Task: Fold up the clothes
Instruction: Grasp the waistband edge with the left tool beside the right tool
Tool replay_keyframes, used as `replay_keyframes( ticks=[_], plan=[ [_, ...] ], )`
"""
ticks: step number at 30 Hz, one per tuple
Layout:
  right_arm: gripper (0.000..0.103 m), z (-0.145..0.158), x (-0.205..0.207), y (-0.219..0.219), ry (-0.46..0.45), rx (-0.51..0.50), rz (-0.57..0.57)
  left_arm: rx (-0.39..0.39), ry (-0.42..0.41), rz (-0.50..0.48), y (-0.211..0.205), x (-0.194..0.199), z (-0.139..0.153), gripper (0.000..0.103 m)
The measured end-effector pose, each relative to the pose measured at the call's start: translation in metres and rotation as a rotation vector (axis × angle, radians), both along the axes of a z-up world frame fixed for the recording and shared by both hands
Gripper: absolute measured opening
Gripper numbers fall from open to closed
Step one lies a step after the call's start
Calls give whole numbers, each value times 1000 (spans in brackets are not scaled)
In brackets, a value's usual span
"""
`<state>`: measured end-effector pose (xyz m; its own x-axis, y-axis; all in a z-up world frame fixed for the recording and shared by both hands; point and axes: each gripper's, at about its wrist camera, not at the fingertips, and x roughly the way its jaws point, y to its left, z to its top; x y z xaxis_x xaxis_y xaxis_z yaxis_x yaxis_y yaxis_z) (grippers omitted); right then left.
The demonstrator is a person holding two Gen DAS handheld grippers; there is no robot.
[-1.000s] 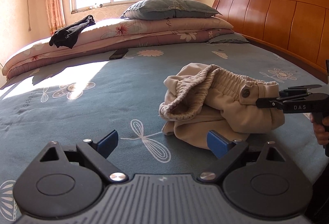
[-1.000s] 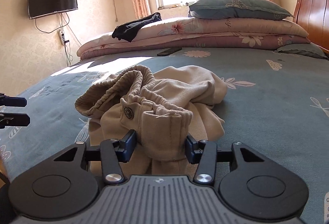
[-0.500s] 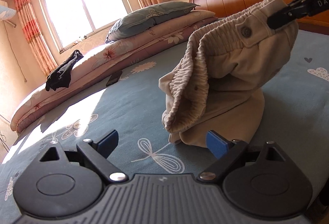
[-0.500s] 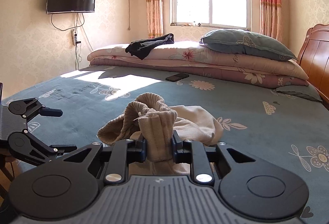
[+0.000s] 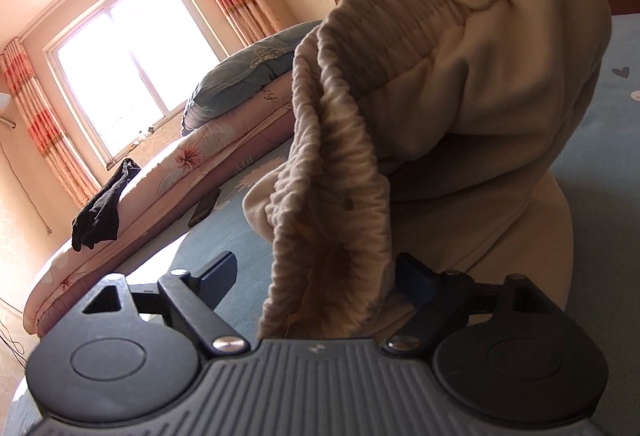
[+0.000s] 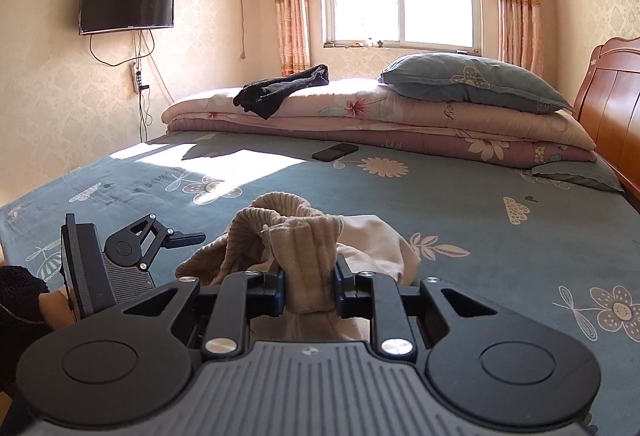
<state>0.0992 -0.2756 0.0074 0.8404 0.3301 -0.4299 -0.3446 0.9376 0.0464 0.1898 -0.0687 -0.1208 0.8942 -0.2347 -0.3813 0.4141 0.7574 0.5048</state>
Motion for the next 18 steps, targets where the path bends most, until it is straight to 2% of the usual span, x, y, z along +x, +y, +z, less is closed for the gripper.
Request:
replay_keyframes(
  ticks=[1,2,5,8,13,18],
  plan=[
    [26,0,1,0,3,0,2,-10,36,1,1,6,2,50],
    [26,-1,2,0,5,-1,4,-21,50,-5,3,8,3,38],
    [26,-5,3,2,7,-7,12,-39,72,-21,8,9,5,32],
    [26,-7,2,3,7,-10,14,-29,83,-28,12,6,9,32],
    [26,-5,-3,2,9,-5,8,-18,112,-116,24,-6,12,37],
    [26,1,-7,10,3,-27,17,-9,107,-100,38,-8,16,37]
  ],
)
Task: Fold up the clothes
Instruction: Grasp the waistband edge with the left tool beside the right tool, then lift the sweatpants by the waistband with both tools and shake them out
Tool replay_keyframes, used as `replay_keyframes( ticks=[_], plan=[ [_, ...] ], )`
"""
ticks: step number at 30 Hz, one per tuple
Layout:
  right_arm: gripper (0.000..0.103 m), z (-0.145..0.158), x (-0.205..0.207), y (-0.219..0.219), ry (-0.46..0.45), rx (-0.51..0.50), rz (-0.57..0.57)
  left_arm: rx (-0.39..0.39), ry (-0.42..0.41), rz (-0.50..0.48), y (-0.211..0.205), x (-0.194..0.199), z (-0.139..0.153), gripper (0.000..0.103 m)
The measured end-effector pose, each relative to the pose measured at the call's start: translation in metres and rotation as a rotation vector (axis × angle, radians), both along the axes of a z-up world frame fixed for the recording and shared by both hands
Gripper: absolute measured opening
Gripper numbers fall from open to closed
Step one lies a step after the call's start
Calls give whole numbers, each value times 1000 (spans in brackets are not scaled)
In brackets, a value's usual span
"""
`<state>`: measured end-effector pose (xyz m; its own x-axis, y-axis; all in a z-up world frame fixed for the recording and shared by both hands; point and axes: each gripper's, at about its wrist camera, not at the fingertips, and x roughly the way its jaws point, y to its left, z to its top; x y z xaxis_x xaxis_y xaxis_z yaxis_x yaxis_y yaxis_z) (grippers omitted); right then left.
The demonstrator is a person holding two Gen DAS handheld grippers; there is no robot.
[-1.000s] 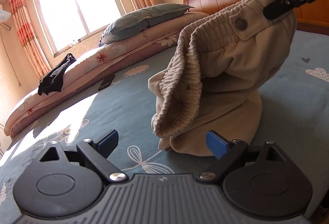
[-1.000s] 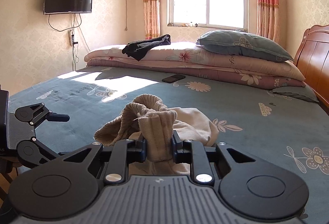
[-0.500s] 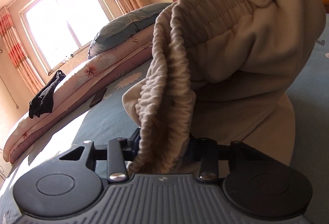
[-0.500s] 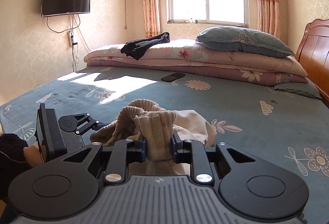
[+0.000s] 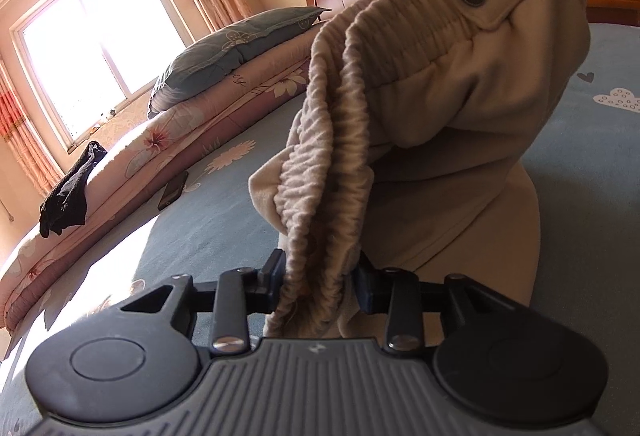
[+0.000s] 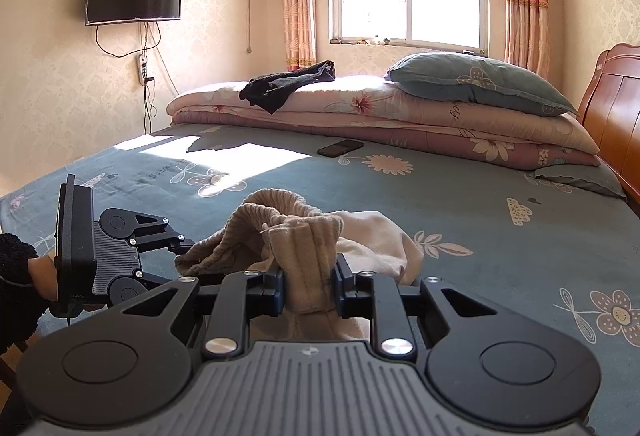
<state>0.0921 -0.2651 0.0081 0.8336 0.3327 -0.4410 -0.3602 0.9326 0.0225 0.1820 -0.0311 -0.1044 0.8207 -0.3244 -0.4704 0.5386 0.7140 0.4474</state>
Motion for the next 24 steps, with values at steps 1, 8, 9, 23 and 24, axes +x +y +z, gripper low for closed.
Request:
replay_keyframes(
  ticks=[1,8,9,23,24],
  plan=[
    [26,2,-2,2,-6,-2,3,9,-8,8,2,0,1,37],
    [26,14,-7,15,-21,-34,24,98,-47,-41,0,4,4,39],
    [26,14,-7,17,-18,-43,24,132,-52,-52,-4,5,0,39],
    [27,-4,-4,21,61,-137,29,-11,-144,113,-3,38,33,22],
    [27,-4,-5,20,62,-120,28,-17,-153,121,-4,41,38,22]
  ],
)
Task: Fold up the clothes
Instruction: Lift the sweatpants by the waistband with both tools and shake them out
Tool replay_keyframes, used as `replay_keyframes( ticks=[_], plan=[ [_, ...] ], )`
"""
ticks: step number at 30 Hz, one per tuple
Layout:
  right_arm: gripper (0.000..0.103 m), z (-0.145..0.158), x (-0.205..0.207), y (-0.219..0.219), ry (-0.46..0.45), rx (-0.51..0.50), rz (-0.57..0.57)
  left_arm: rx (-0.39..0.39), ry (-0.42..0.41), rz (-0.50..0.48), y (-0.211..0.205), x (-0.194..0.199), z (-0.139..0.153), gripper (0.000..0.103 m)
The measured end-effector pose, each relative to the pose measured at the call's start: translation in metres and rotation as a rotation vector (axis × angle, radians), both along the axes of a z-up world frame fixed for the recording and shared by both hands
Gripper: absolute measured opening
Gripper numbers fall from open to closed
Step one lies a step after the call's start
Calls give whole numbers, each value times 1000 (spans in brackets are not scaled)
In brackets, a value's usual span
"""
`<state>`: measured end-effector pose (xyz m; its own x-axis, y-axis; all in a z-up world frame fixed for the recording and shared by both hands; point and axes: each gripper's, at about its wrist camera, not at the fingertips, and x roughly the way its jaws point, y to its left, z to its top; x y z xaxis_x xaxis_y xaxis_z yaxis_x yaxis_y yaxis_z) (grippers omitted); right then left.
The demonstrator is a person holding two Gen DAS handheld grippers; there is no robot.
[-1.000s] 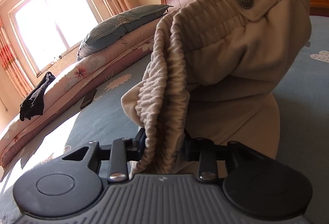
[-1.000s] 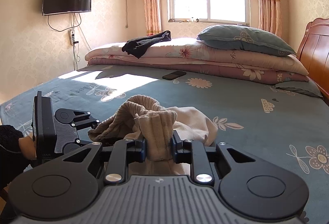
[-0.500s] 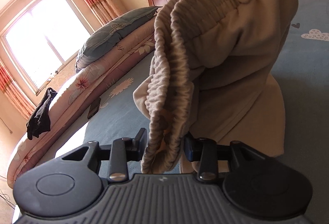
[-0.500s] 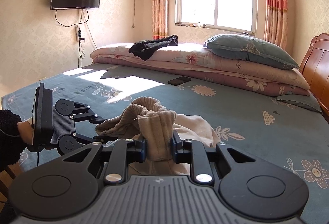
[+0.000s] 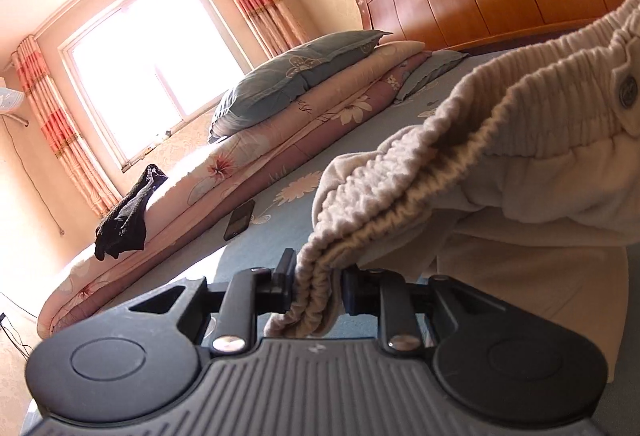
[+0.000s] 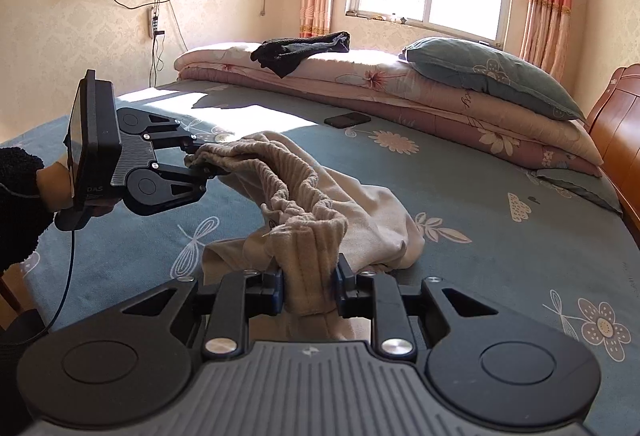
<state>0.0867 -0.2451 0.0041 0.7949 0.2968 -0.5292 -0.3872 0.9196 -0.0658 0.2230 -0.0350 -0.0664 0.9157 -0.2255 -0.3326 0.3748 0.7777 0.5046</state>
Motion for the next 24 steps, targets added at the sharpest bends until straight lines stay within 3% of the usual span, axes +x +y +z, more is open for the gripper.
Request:
replay_keyframes(
  ticks=[4,10,13,20,24],
  plan=[
    [26,6,-6,1,-8,61,23,-32,-66,38,-8,6,23,22],
    [25,35,-9,16,-46,152,93,-170,-118,123,7,22,78,21],
    [25,74,-5,31,-111,146,135,-184,-147,166,24,27,110,21],
    [25,194,2,82,-297,-53,220,-187,-259,245,78,30,203,21],
    [25,259,0,108,-362,-67,248,-188,-319,300,101,23,260,21]
  ],
)
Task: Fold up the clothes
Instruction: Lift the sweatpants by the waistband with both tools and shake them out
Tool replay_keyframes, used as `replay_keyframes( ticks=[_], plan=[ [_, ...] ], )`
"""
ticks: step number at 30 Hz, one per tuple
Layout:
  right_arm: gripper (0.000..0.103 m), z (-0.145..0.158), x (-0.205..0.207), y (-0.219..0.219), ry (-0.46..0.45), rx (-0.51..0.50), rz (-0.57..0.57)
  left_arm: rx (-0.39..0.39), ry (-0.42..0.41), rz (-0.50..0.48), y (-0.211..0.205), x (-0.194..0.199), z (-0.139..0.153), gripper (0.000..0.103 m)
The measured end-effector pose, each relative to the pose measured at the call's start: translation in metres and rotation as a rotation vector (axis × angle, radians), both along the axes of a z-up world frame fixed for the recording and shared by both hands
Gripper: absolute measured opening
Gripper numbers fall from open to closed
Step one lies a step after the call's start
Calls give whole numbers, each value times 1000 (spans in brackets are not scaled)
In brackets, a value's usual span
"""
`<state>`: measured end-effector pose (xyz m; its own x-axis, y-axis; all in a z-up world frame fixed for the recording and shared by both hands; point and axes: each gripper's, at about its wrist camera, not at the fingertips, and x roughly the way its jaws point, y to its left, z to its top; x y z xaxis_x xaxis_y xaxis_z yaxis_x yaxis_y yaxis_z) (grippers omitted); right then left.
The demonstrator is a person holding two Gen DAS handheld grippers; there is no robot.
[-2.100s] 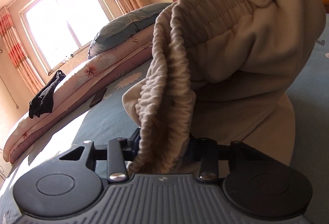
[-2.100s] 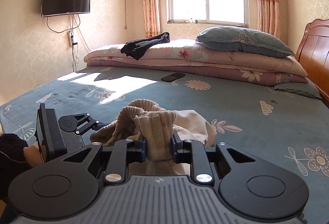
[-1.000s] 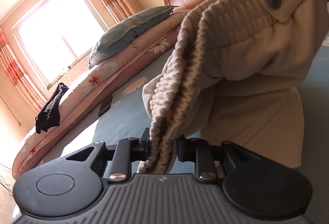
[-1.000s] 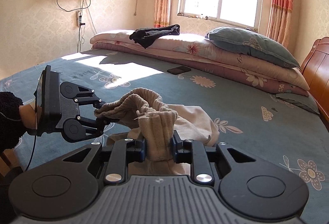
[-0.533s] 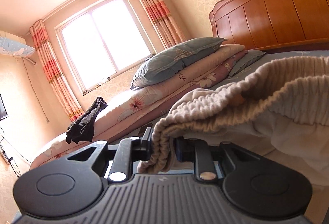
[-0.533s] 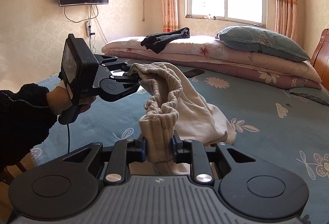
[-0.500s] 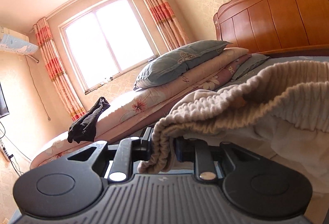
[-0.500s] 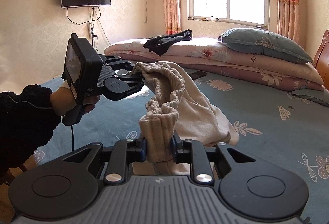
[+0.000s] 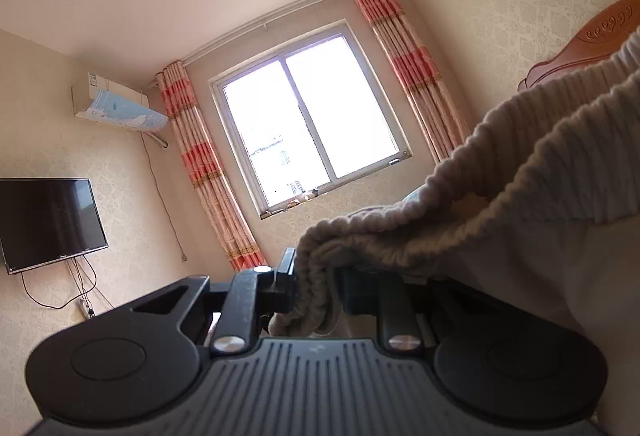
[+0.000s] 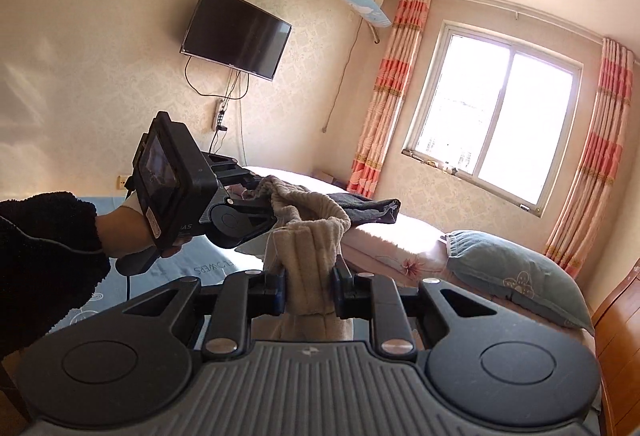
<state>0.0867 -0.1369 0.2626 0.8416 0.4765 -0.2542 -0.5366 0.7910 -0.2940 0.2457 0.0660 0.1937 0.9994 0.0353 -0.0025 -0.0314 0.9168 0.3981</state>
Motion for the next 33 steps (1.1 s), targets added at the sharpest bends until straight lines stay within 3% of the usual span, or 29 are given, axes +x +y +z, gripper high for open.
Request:
replay_keyframes(
  ticks=[4,8,15,18,20,23,25,29,33],
  plan=[
    [24,61,-3,27,-63,17,36,11,-68,65,14,-3,53,21],
    [24,103,-12,43,-124,27,45,-5,-146,109,26,-10,107,21],
    [24,179,-45,54,-291,132,109,3,-295,161,33,-35,212,22],
    [24,198,-52,53,-338,152,114,30,-321,164,29,-39,226,21],
    [24,198,-49,50,-306,144,117,78,-241,113,26,-30,216,21],
    [24,170,-30,50,-199,60,79,208,-91,75,11,-2,168,22],
    [24,133,-14,51,-108,-7,50,263,-7,30,1,17,119,22],
    [24,47,15,46,81,-65,29,269,151,-60,-11,45,32,22],
    [24,-34,37,35,269,-39,31,342,297,-138,-37,70,-48,23]
  ],
)
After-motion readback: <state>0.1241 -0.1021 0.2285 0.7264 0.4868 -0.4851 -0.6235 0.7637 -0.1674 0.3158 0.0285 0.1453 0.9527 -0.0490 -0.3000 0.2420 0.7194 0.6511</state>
